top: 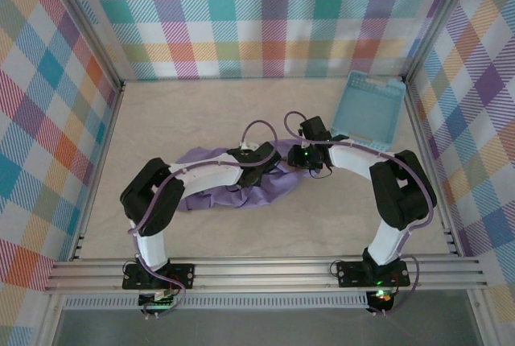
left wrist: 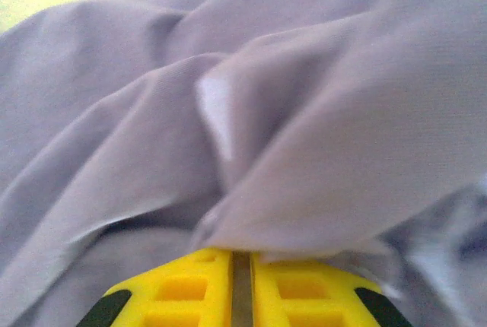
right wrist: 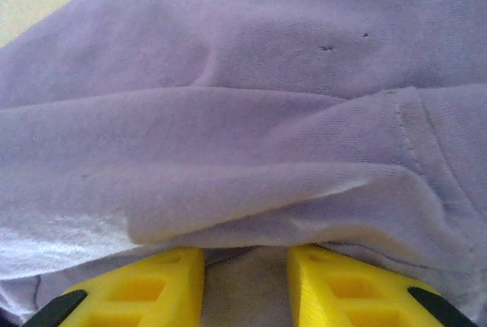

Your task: Fold the inside-out t-shirt

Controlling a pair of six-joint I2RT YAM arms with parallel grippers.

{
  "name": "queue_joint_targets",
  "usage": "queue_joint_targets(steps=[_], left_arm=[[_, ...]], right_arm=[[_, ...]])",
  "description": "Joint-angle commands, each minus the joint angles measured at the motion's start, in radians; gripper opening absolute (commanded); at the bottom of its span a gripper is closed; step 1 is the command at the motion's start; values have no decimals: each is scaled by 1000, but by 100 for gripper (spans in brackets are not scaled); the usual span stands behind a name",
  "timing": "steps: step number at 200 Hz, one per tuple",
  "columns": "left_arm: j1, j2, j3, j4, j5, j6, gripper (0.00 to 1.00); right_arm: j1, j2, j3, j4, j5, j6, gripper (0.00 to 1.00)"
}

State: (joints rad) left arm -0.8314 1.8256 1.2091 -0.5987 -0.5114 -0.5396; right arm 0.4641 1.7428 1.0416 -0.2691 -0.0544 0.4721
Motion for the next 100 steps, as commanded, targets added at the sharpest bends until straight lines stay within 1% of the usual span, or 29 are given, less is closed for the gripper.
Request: queue_joint_targets(steps=[1, 23, 47, 69, 85, 100], left_arm=[[28, -74, -51, 29, -20, -22, 13], [29, -116, -87, 66, 4, -10, 14], [28, -138, -103, 96, 32, -3, 15], [33, -159, -128, 128, 48, -7, 15], [45, -172, -149, 144, 61, -21, 15], [61, -189, -176, 167, 86, -32, 16]], right_arm=[[-4, -8, -6, 27, 33, 12, 34], [4, -70, -15, 12, 59, -21, 35], [68, -160, -5, -31, 83, -64, 37], [123, -188, 8, -31, 12, -45, 37], [158, -148, 34, -11, -68, -17, 35], [192, -96, 67, 2, -94, 0, 33]])
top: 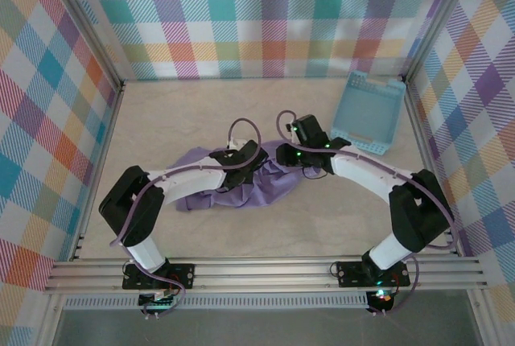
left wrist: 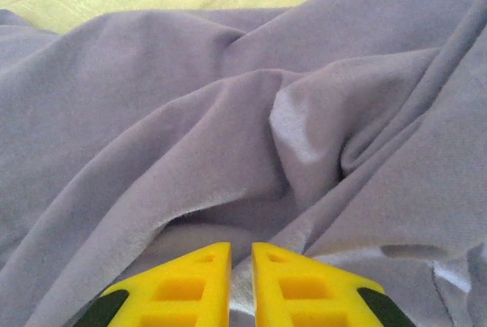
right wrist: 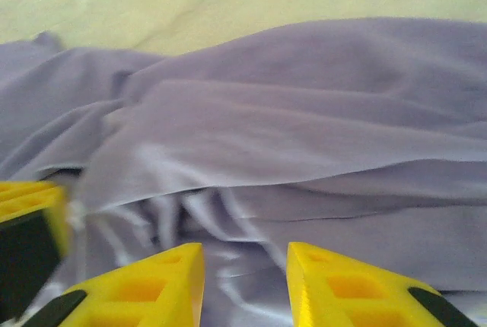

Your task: Fold the inside-out t-shirt

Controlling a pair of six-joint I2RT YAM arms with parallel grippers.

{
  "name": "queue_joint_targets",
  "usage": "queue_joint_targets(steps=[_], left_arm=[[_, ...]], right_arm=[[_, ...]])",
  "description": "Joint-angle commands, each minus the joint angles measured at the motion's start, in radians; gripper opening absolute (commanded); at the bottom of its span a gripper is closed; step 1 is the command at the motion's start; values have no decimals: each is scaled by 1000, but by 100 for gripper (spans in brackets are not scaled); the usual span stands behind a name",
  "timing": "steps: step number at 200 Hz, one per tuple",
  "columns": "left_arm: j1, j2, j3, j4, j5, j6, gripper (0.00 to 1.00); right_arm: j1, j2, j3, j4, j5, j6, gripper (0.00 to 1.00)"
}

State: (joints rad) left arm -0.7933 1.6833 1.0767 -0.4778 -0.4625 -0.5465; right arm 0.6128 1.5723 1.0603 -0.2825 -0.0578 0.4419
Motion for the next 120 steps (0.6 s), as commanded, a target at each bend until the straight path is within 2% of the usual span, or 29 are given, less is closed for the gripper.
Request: queue_joint_targets(steps=[1, 60, 120], left_arm=[[24, -48, -46, 47, 39, -26, 16], [102, -74, -119, 103, 135, -33, 22], [145, -52, -123, 108, 154, -24, 24]], right_arm=[[45, 77, 51, 16, -91, 33, 33], [71, 233, 124, 58, -108, 96, 28], [77, 296, 153, 56, -123, 98, 26]])
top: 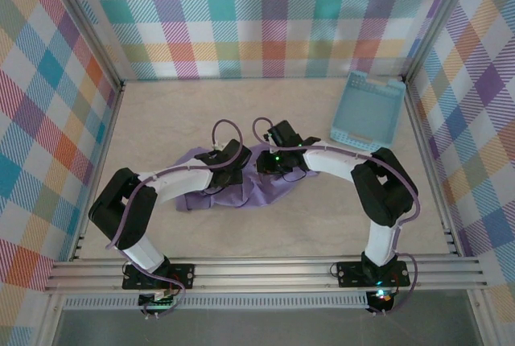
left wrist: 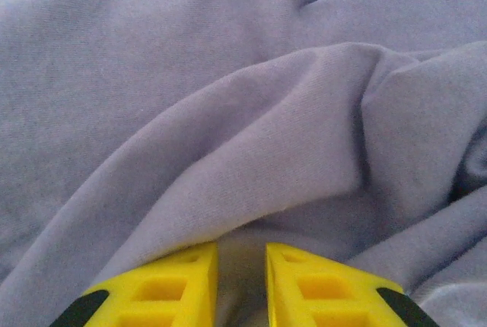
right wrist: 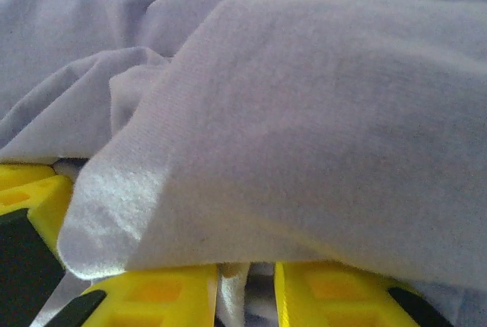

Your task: Fold the inside-out t-shirt

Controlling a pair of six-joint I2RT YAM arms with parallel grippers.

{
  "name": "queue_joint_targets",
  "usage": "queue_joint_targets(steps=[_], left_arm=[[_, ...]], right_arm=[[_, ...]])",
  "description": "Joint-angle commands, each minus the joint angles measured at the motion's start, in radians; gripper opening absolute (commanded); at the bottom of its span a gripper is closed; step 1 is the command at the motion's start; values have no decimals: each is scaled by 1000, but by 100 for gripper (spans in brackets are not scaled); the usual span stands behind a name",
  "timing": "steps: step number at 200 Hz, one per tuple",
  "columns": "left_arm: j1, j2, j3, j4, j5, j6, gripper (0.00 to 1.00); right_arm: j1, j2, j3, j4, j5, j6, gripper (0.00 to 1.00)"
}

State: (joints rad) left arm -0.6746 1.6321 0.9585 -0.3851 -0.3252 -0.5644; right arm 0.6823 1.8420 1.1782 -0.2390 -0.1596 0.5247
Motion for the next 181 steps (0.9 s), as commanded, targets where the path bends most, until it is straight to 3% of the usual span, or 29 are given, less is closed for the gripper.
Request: queue_joint_targets(steps=[1, 28, 51, 124, 154, 181], left_arm=[[28, 0, -5, 15, 17, -6, 24], [66, 17, 19, -14, 2, -6, 27], [129, 52, 60, -54, -26, -8, 30], [394, 153, 77, -138, -139, -142, 31], [431, 102, 56, -179, -176, -195, 31], [432, 29, 18, -162, -200, -218, 31]], right_arm=[[8, 25, 35, 12, -22, 15, 25], [14, -14, 22, -2, -14, 10, 8], [31, -110, -28, -36, 41, -2, 0], [74, -564, -404, -185, 207, 96, 0], [75, -694, -497, -242, 224, 158, 0], [76, -720, -544, -261, 215, 224, 0]])
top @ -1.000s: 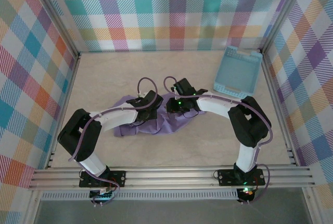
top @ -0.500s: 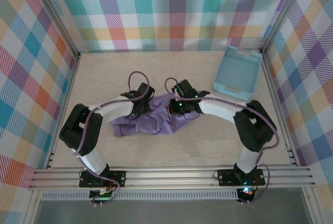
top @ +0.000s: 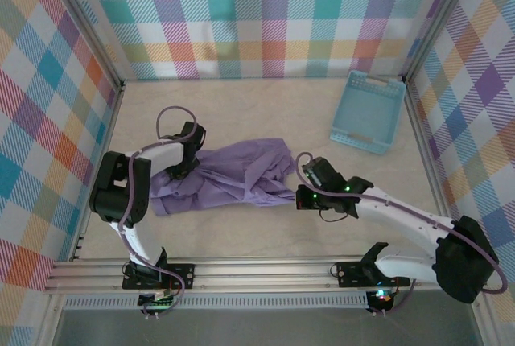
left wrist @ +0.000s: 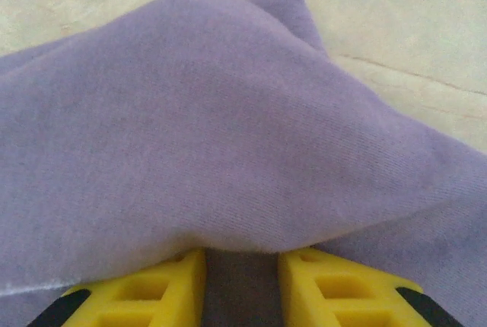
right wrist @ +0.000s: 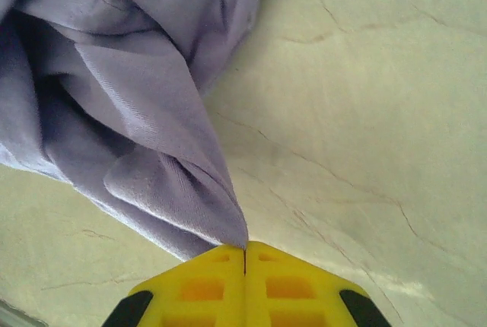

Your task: Fold the inside-out t-shirt

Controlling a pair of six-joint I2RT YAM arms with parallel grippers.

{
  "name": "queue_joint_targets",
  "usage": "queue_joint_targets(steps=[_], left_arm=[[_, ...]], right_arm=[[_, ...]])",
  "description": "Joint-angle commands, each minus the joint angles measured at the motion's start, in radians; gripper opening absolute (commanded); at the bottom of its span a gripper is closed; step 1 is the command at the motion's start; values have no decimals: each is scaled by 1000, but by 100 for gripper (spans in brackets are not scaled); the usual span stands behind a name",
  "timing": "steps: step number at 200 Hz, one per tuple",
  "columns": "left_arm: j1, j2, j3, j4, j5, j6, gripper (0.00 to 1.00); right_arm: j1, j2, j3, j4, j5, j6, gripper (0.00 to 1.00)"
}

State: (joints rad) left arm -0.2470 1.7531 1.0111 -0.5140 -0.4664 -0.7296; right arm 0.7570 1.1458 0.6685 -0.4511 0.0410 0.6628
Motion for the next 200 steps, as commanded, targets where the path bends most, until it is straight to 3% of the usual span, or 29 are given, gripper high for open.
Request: queue_joint_targets(steps=[1, 19, 46, 66, 98, 126, 171, 200], left_arm=[[5, -93, -34, -33, -58, -52, 31], [5, -110, -31, -27, -18, -28, 30], [-54, -166, -24, -15, 33, 43, 31], [-158, -225, 7, -62, 9, 83, 31], [-367, -345, 1, -49, -4, 118, 37], [-472, -374, -47, 36, 110, 100, 39], [-505, -318, -95, 77, 122, 49, 40], [-487, -258, -79, 52, 100, 47, 42]], right_arm=[[1, -23, -35, -46, 14, 88, 0], [8, 20, -61, -16, -48, 107, 1], [15, 84, -13, -69, -13, 57, 29], [15, 83, 68, -118, 68, -19, 38], [15, 139, 161, -63, 61, -95, 42], [19, 246, 220, 13, 2, -124, 43], [43, 417, 327, 30, 9, -175, 50], [47, 450, 344, 11, 50, -182, 34]])
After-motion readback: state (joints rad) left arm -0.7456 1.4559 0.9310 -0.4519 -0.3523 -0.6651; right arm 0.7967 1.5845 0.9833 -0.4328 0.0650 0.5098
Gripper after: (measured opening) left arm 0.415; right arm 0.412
